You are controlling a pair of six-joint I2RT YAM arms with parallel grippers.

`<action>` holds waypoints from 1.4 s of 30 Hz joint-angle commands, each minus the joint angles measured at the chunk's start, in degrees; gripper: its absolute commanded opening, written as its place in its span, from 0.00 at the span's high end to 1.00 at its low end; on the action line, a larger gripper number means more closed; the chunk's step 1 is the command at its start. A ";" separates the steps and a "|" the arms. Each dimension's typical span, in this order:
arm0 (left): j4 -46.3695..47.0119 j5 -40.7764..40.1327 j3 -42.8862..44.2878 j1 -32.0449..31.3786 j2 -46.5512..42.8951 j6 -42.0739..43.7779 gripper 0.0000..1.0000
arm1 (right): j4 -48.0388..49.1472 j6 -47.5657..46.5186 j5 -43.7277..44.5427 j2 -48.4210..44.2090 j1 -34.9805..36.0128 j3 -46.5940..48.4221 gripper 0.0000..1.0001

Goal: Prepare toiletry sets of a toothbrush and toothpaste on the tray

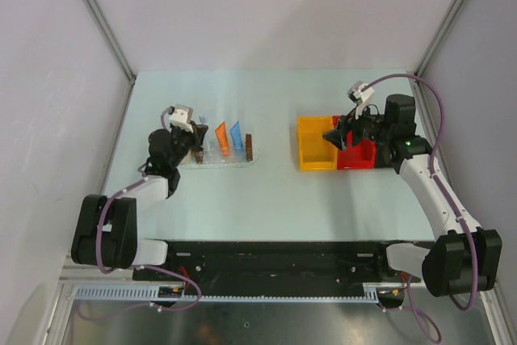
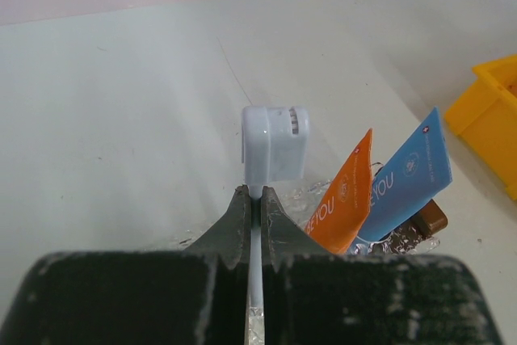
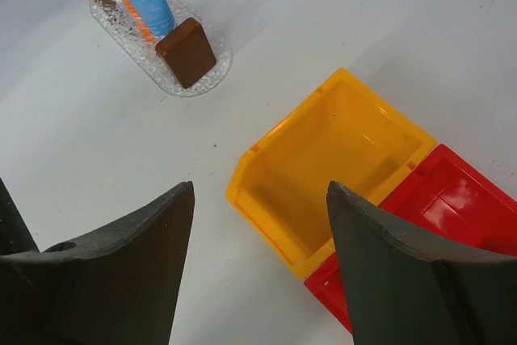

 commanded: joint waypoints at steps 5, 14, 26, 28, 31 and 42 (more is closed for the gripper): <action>0.45 -0.66 3.63 0.40 0.84 -0.34 1.00 | 1.70 0.11 -1.64 -0.46 -0.79 0.11 0.28; -0.07 -1.19 4.60 0.40 2.07 -0.08 1.00 | 1.70 0.02 -1.55 -0.02 -0.88 0.02 0.28; -1.48 -2.86 5.13 -0.57 2.16 1.59 1.00 | 1.70 -0.07 -1.55 0.24 -1.05 0.02 0.28; -1.66 -2.77 5.30 -0.92 2.16 2.03 1.00 | 1.70 -0.07 -1.46 0.15 -1.05 0.02 0.28; -2.18 -2.86 5.57 -1.36 2.16 2.30 1.00 | 1.70 -0.07 -1.55 -0.02 -1.14 0.11 0.28; -3.59 -3.21 6.80 -2.15 2.86 3.26 1.00 | 1.61 0.02 -1.64 -0.29 -1.40 0.02 0.28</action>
